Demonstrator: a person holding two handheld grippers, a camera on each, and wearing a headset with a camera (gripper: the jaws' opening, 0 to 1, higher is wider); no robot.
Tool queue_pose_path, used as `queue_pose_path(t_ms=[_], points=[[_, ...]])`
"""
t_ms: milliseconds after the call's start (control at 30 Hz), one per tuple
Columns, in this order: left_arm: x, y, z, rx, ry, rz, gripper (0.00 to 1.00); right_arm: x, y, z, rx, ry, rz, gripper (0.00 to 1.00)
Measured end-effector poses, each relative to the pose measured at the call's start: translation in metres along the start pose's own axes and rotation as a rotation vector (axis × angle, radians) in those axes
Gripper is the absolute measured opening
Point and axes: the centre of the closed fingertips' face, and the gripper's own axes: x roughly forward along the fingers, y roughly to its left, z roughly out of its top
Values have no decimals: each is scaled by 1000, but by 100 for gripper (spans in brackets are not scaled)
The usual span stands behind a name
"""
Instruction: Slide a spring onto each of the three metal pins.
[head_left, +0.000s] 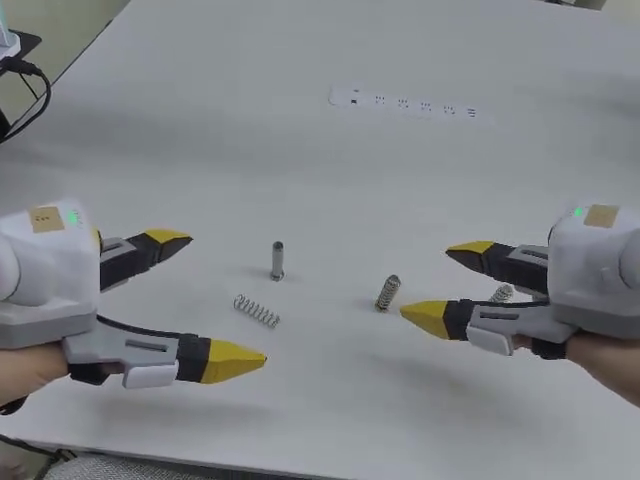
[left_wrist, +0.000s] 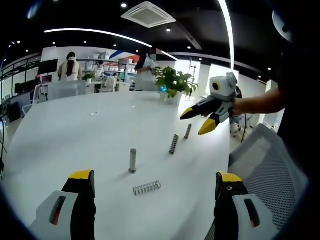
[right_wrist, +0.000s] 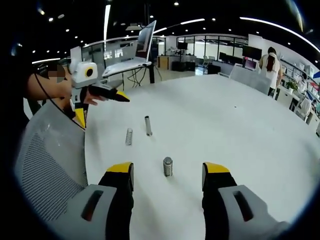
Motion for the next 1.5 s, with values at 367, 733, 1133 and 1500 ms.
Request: queue_pose_path(t_ms=[367,733,1133,1500], points=[[-2,0,-3,-2,1,3,98,-8,22,-9,42,17,34,44],[-4,1,-5,-5,11,8,97,-8,45,-13,53,35,99,38],[-6,0,-3,-1,9,2,98,12,54,0,8,70,154,37],[-12,5,-6,-6,12,23,98,44,78,21,-79,82,225,35]])
